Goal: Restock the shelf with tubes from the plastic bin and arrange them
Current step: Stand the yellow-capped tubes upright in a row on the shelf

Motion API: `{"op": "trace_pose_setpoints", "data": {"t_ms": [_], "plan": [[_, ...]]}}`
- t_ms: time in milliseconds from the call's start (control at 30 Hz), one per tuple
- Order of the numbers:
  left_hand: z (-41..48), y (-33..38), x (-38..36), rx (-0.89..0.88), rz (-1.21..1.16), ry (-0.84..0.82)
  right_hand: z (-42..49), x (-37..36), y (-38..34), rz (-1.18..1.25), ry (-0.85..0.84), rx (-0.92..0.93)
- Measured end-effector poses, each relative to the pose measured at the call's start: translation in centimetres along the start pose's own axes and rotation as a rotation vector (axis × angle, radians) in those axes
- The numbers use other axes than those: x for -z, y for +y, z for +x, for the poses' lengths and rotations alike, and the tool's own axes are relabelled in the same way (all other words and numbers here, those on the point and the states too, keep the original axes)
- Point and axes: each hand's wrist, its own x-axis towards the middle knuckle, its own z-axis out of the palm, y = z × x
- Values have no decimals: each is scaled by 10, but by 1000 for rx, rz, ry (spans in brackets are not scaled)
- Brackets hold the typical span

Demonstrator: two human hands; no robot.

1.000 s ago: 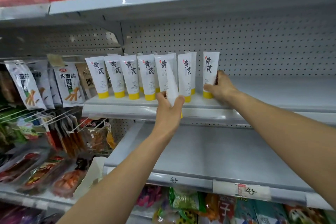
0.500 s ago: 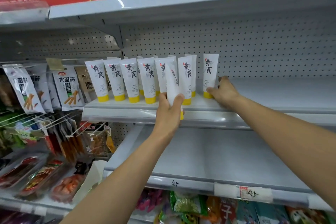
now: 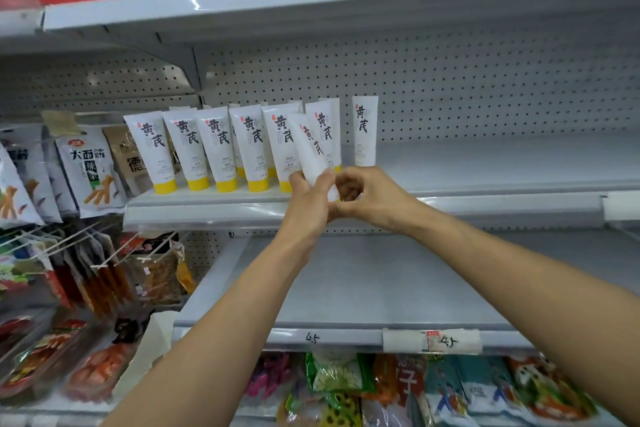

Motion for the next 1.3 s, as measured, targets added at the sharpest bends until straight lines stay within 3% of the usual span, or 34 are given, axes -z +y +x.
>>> {"op": "trace_pose_setpoints", "data": {"t_ms": [200,367,500,1200,1300], "plan": [[0,1,3,-21,68,-105,0,6,-3,-22,40,-76],[5,2,16,-172,247,-30,18,26,2,-68,249,-150],[9,-5,23,-179,389,-33,32,34,11,-130,346,-228],[5,-6,28,-167,530,-64,38,34,31,-417,248,-411],[0,-6,31,-184,562,-59,24,32,27,-477,352,-348]]}}
